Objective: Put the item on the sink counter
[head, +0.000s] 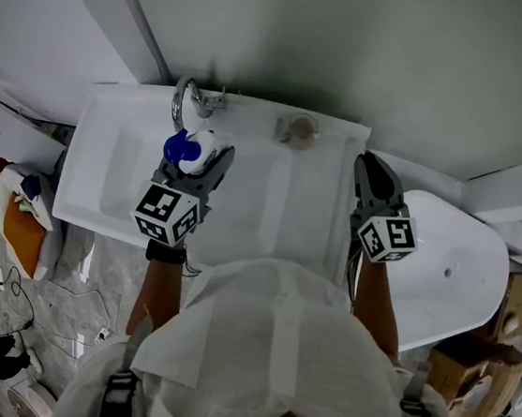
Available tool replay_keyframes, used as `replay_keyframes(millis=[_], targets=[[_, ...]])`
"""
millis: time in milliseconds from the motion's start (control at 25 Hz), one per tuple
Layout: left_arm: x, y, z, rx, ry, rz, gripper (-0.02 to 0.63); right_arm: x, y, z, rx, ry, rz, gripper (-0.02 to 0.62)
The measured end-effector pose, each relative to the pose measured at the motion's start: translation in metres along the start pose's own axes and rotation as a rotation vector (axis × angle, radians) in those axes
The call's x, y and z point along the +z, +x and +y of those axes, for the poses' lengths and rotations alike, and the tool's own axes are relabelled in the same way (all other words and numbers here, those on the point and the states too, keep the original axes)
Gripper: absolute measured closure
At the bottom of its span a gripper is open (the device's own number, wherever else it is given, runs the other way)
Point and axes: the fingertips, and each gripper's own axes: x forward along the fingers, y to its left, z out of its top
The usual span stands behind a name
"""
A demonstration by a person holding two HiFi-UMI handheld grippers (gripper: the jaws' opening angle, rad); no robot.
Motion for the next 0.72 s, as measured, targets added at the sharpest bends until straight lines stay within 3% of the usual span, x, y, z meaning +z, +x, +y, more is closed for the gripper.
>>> replay_keyframes(millis=[480, 720], targets=[[-0.004, -0.005, -0.001, -0.001, -0.006, 0.003, 0.402, 0.028, -0.052, -0.008, -0.085, -0.05, -0.084, 0.585], [-0.003, -0.004, -0.003, -0.008, -0.008, -0.002, 0.402, 0.027, -0.047, 0.003, -0.06, -0.126, -0.055, 0.586]])
